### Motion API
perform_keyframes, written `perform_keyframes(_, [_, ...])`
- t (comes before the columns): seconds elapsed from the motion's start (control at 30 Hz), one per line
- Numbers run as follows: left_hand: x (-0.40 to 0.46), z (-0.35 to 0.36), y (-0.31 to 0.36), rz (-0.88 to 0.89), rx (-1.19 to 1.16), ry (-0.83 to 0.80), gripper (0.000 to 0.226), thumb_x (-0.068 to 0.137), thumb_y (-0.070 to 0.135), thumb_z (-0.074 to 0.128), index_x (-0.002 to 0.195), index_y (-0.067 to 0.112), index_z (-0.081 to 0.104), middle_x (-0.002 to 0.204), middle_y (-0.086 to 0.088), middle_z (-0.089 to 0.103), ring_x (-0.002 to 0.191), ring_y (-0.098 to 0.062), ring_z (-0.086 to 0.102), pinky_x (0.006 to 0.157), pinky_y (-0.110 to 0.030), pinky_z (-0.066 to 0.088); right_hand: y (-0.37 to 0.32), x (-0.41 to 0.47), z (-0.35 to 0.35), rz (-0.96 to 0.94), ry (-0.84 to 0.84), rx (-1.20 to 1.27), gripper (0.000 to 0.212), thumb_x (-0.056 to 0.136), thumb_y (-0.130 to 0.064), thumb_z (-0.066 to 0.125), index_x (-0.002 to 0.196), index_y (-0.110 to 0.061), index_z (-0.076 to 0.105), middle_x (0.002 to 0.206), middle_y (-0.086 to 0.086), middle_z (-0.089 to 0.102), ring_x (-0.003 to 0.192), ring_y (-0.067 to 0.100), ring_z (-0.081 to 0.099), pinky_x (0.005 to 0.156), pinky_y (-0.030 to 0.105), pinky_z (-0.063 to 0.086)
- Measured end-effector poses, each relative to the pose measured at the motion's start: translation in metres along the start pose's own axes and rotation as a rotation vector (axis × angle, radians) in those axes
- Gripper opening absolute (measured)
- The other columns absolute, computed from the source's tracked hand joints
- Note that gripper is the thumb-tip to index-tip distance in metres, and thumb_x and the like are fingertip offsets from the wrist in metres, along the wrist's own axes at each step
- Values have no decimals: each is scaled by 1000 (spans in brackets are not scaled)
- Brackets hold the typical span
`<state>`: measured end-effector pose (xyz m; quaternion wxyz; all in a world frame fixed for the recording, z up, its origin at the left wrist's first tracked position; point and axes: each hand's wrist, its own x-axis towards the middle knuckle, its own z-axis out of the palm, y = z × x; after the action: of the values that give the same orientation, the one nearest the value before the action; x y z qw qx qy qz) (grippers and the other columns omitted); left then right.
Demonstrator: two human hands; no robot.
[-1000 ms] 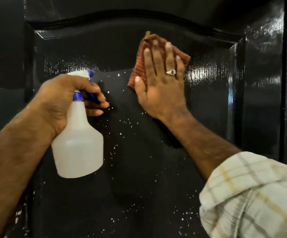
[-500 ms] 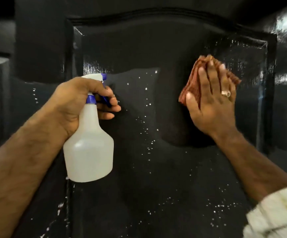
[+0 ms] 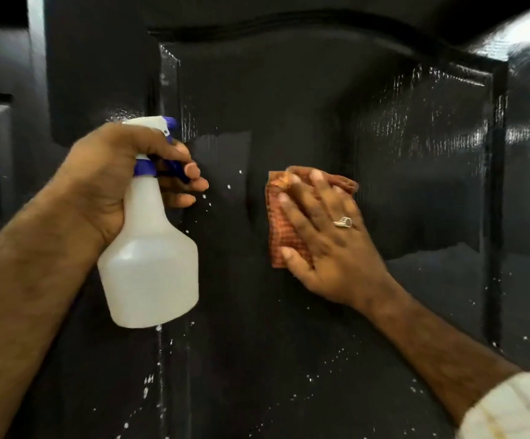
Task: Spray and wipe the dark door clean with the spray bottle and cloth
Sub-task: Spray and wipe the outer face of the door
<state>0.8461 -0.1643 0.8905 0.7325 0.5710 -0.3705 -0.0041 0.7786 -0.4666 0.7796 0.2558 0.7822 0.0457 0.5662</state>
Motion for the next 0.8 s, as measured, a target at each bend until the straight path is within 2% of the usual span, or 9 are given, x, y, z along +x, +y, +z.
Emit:
perform_keyframes(0.1, [-3,-1,-3,4,18,-19,16,92,7,55,83,10,67,81,-12,69,83,-31,76,67,-36,65,40,-1,-3,118,42,-37,81,102,-56,50,169,-17,25,178,10,13,164,36,9,127,62,18])
perform_keyframes(0.2, [-8,-6,-6,4,8,-9,14,90,6,56,83,10,67,81,-12,69,82,-30,76,64,-34,64,53,47,-4,371,90,-33,80,104,-57,39,171,-20,15,179,7,6,165,34,3,129,60,12])
perform_keyframes(0.3, [-12,-9,0,-18,38,49,11,91,7,57,86,10,67,80,-11,69,81,-28,77,65,-33,65,30,116,-6,466,153,9,80,104,-58,33,171,-17,15,179,11,8,164,40,5,129,61,10])
perform_keyframes(0.37, [-13,-9,4,-14,62,90,10,89,8,59,86,11,68,82,-11,70,85,-29,77,68,-34,65,2,143,-6,404,158,27,80,104,-56,32,170,-14,17,178,15,10,163,45,6,128,63,11])
perform_keyframes(0.43, [-17,-10,9,0,74,116,10,88,9,59,86,12,68,83,-11,71,86,-29,76,69,-35,65,-30,146,-2,243,155,49,79,104,-54,33,170,-14,17,177,15,10,163,45,4,127,64,11])
perform_keyframes(0.57, [-31,-5,14,10,88,190,9,89,11,61,90,13,69,85,-9,73,85,-26,78,73,-35,65,-62,98,5,-50,42,71,75,110,-55,26,171,-17,8,178,13,-2,164,39,-6,129,61,7])
perform_keyframes(0.63, [-39,-3,13,-6,64,195,9,89,11,60,90,13,68,85,-9,72,86,-27,77,72,-34,65,-60,62,7,-143,3,85,73,111,-56,27,171,-18,11,179,10,-1,164,36,-6,130,59,8])
perform_keyframes(0.73, [-48,-2,12,-35,59,191,9,88,8,59,89,11,68,85,-11,71,88,-30,75,68,-34,64,-35,17,8,-197,19,103,74,107,-52,43,170,-19,21,178,8,10,165,35,4,130,58,15])
perform_keyframes(0.8, [-54,-6,12,-40,70,220,9,89,7,59,88,10,68,85,-12,71,87,-30,75,68,-35,64,-15,12,7,-137,38,88,79,102,-50,51,169,-20,24,178,8,13,165,35,7,130,59,17])
